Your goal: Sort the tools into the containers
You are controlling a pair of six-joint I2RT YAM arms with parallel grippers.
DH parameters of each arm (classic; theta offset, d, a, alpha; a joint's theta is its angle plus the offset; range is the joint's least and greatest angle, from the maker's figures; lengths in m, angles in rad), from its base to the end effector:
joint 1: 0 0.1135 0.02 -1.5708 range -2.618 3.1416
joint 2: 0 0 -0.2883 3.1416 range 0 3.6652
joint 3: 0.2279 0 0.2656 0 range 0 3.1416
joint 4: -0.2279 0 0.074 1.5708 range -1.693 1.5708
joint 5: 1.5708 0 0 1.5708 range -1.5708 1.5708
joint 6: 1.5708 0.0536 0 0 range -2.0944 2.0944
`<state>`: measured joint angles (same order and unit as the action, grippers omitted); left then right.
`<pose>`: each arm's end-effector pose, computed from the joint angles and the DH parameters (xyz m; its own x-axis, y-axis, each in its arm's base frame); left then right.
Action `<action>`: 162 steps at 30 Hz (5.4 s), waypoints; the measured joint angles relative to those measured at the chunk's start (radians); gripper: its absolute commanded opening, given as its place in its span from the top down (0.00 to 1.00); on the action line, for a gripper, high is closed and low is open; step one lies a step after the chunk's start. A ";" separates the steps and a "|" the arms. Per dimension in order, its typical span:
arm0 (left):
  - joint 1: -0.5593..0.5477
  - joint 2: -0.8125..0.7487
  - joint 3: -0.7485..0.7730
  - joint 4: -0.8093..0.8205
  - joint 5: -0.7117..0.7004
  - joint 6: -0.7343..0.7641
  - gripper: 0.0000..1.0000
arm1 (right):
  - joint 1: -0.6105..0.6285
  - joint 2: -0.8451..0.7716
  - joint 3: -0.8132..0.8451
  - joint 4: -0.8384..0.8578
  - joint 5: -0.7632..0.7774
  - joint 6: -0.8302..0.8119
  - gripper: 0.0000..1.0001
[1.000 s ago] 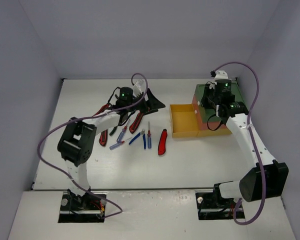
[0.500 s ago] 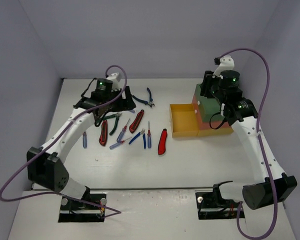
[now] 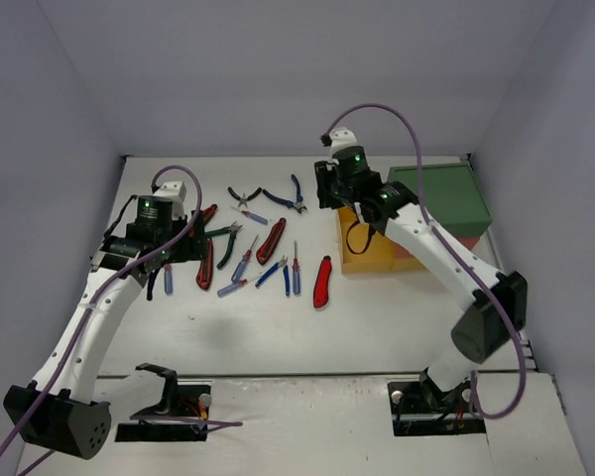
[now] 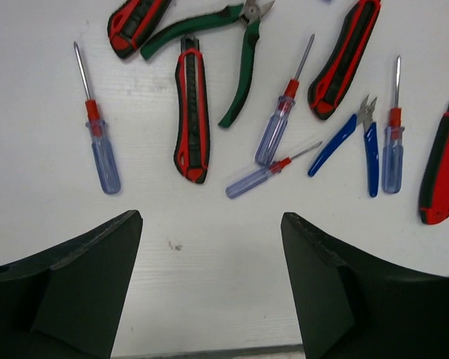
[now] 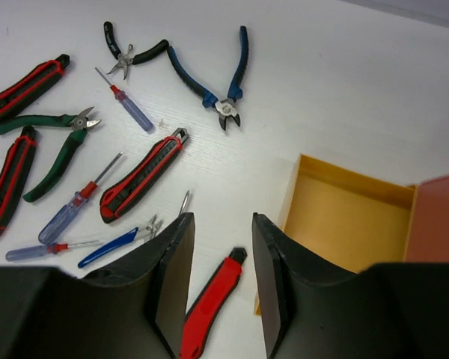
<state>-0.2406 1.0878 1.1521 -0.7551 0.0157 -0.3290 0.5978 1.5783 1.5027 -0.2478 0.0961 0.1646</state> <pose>0.2317 -0.0577 0.3640 -0.6664 -0.1691 -0.7262 0.0367 0.9653 -0.2585 0.3380 0.2239 0.4016 -0.3386 -0.0332 -0.9403 -0.4354 0.8915 0.1253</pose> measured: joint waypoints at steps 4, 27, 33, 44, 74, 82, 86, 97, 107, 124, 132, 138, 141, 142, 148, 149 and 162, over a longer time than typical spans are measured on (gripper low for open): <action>0.001 -0.050 -0.041 -0.026 -0.006 0.000 0.29 | 0.006 0.185 0.122 0.017 -0.044 -0.009 0.73; 0.001 -0.154 -0.052 -0.105 -0.009 -0.009 0.28 | 0.017 0.834 0.581 0.043 -0.236 -0.278 0.41; 0.001 -0.181 -0.062 -0.124 -0.003 -0.018 0.28 | 0.008 0.928 0.660 0.042 -0.242 -0.341 0.43; 0.001 -0.207 -0.083 -0.141 0.012 -0.031 0.28 | -0.016 0.955 0.742 0.055 -0.243 -0.404 0.41; 0.001 -0.142 -0.072 -0.141 0.009 -0.018 0.29 | -0.041 1.042 0.788 0.079 -0.308 -0.370 1.00; 0.001 -0.133 -0.028 -0.141 0.009 -0.014 0.29 | -0.040 0.747 0.550 0.060 -0.258 -0.339 1.00; 0.001 -0.126 -0.005 -0.141 0.010 -0.012 0.28 | -0.042 0.495 0.348 0.055 -0.239 -0.310 1.00; 0.000 -0.091 0.013 -0.137 0.038 -0.012 0.28 | -0.132 0.130 -0.190 0.207 -0.283 -0.209 1.00; 0.000 -0.063 0.013 -0.125 0.066 -0.012 0.29 | -0.198 0.130 -0.340 0.282 -0.323 -0.185 1.00; 0.000 -0.017 0.019 -0.105 0.075 -0.012 0.29 | -0.230 0.043 -0.481 0.364 -0.259 -0.137 0.76; 0.000 0.010 0.026 -0.093 0.089 -0.009 0.28 | -0.238 0.040 -0.495 0.391 -0.235 -0.115 0.60; 0.000 0.034 0.039 -0.085 0.092 0.001 0.28 | -0.238 0.034 -0.495 0.397 -0.234 -0.105 0.58; 0.000 0.067 0.067 -0.075 0.091 -0.002 0.29 | -0.238 0.006 -0.494 0.396 -0.235 -0.090 0.56; -0.001 0.084 0.086 -0.074 0.089 -0.006 0.29 | -0.238 -0.009 -0.493 0.395 -0.235 -0.082 0.55; -0.001 0.286 0.244 -0.020 0.044 -0.095 0.29 | -0.236 -0.114 -0.457 0.394 -0.236 -0.023 0.52; -0.001 0.328 0.275 -0.008 0.036 -0.113 0.29 | -0.236 -0.132 -0.453 0.394 -0.236 -0.013 0.51; -0.001 0.969 0.709 0.119 -0.127 -0.290 0.33 | -0.193 -0.340 -0.475 0.380 -0.242 0.061 0.40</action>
<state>-0.2420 2.0573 1.8609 -0.6359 -0.1117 -0.6186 0.4045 1.2388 1.0276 0.1321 -0.1463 0.2252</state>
